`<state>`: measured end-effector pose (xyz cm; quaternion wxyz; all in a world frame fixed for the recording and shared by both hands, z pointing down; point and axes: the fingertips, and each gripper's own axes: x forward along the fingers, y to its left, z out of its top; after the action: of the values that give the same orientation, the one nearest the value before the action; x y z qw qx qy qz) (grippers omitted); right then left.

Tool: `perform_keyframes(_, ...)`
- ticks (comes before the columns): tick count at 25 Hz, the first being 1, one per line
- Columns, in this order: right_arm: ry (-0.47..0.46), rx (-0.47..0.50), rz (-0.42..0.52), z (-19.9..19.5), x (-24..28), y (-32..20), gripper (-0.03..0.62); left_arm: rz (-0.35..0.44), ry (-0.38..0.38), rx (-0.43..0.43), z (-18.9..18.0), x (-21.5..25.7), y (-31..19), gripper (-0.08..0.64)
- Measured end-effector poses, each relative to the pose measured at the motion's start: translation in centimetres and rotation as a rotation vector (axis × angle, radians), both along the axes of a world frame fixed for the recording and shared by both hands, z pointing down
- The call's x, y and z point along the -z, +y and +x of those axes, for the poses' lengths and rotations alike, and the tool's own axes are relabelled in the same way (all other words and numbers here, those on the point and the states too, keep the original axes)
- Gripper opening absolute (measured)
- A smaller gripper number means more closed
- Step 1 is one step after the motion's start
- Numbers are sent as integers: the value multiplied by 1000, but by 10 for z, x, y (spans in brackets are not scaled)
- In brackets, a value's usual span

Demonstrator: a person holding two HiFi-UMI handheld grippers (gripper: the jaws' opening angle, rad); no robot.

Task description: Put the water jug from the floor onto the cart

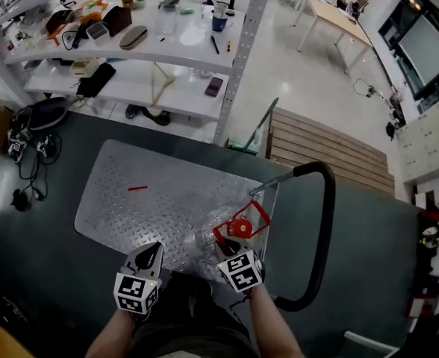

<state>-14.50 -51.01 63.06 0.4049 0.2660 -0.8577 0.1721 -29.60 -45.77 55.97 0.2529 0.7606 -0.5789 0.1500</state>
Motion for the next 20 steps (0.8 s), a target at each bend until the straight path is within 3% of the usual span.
perform_keyframes(12, 113, -9, 82, 18, 11, -34, 48, 18, 30, -27, -16, 4, -33, 8)
perform_keyframes(20, 145, 101, 119, -14, -8, -21, 52, 14, 30, -30, -17, 2, -34, 8)
